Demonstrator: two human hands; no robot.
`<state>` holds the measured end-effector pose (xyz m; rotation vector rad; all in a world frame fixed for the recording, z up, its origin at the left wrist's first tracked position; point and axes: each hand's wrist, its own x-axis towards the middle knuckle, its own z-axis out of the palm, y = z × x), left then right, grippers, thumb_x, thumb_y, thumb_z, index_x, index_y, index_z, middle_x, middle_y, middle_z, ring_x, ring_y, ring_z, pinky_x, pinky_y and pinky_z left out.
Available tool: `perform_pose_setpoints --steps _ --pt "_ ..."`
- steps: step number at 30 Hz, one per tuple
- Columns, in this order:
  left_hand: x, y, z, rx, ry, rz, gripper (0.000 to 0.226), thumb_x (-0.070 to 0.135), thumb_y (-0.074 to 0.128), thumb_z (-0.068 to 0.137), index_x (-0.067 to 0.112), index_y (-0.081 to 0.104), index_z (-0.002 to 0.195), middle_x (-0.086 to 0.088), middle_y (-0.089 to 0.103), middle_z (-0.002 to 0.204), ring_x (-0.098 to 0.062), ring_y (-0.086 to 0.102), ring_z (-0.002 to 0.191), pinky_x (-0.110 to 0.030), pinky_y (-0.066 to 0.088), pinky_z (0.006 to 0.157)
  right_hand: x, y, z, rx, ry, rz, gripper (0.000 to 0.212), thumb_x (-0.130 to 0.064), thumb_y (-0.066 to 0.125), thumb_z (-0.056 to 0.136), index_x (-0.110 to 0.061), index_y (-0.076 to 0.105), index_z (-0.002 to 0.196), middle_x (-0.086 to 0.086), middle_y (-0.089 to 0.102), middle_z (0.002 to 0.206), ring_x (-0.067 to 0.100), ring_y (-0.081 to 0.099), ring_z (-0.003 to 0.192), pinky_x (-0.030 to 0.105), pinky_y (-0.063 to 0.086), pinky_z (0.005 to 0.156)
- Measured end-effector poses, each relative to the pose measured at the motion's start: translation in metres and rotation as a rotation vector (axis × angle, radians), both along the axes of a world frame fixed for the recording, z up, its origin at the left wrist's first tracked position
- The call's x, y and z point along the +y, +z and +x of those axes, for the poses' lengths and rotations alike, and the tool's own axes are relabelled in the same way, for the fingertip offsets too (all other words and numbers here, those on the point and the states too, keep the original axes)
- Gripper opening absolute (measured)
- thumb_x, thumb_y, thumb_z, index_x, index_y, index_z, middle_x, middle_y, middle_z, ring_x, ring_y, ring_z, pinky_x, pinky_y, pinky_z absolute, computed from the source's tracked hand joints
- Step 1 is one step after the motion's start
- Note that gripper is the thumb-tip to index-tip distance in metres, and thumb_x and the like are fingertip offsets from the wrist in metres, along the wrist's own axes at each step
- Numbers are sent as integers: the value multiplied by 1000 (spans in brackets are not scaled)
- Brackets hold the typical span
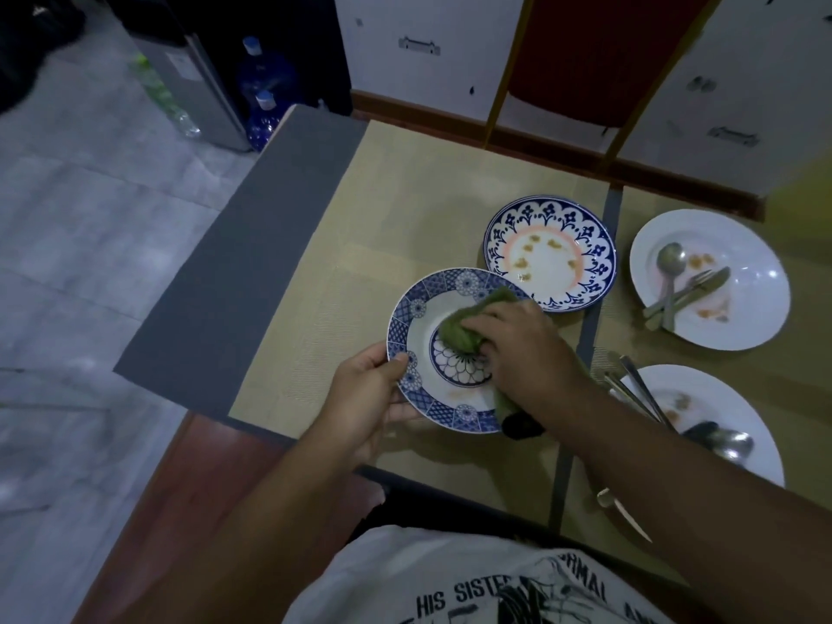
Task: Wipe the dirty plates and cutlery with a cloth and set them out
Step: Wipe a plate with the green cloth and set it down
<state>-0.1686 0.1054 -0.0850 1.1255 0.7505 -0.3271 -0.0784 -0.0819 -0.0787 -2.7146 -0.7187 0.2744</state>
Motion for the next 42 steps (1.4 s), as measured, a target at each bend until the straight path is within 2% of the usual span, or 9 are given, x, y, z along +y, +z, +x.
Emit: perform_pose_setpoints --steps 4,9,16,20,27,29,32,35,42 --pt "-4 -1 4 9 -22 -6 24 10 50 104 13 70 117 -13 79 103 -30 77 84 -39 63 63 -11 -2 -40 83 91 37 60 -7 70 71 -38 54 120 -11 59 121 19 45 107 41 47 84" --pt "-6 1 7 -31 -95 -46 26 12 48 105 13 70 119 -15 77 108 -30 76 89 -42 63 69 29 1 -27 17 -98 168 44 -11 62 83 -27 61 123 -3 60 118 26 44 104 41 43 84" --pt "18 0 9 0 -41 -34 24 9 51 103 11 71 116 -14 78 103 -26 77 78 -38 63 61 -15 2 -24 203 284 55 51 -6 57 84 -42 60 120 -19 60 119 9 32 96 36 29 75" --pt "13 -2 2 26 -85 -26 24 11 52 103 13 71 116 -14 79 102 -25 77 76 -36 62 59 -25 2 -26 239 333 -13 54 -3 61 80 -40 62 120 -17 60 116 14 38 98 42 42 81" --pt "14 2 3 -43 -74 6 24 11 50 104 11 70 118 -14 78 107 -29 77 84 -38 62 63 21 19 6 141 -107 113 34 -29 64 86 -39 55 118 4 54 113 27 53 103 43 50 86" --pt "18 4 4 -43 -61 -3 24 11 50 104 10 70 118 -14 78 107 -28 77 83 -38 63 63 17 26 17 217 -45 61 45 -41 63 86 -38 49 129 9 49 124 29 50 115 40 46 95" --pt "22 4 5 -39 -73 20 24 13 50 105 12 69 120 -13 78 107 -27 77 84 -42 64 67 -3 41 28 523 241 -100 92 -55 66 78 -41 13 152 -3 16 160 18 13 146 40 21 113" --pt "24 3 7 -22 -78 46 25 13 52 104 13 69 121 -13 78 106 -27 77 83 -41 64 68 -23 41 28 611 396 -240 120 -56 75 72 -48 -18 146 -19 -16 159 4 -14 144 37 3 115" --pt "12 1 5 -14 -131 21 25 13 50 105 14 72 116 -15 78 105 -27 77 83 -39 63 65 -3 6 -22 163 252 16 89 -32 69 86 -36 12 154 -9 34 152 18 27 136 42 26 111"
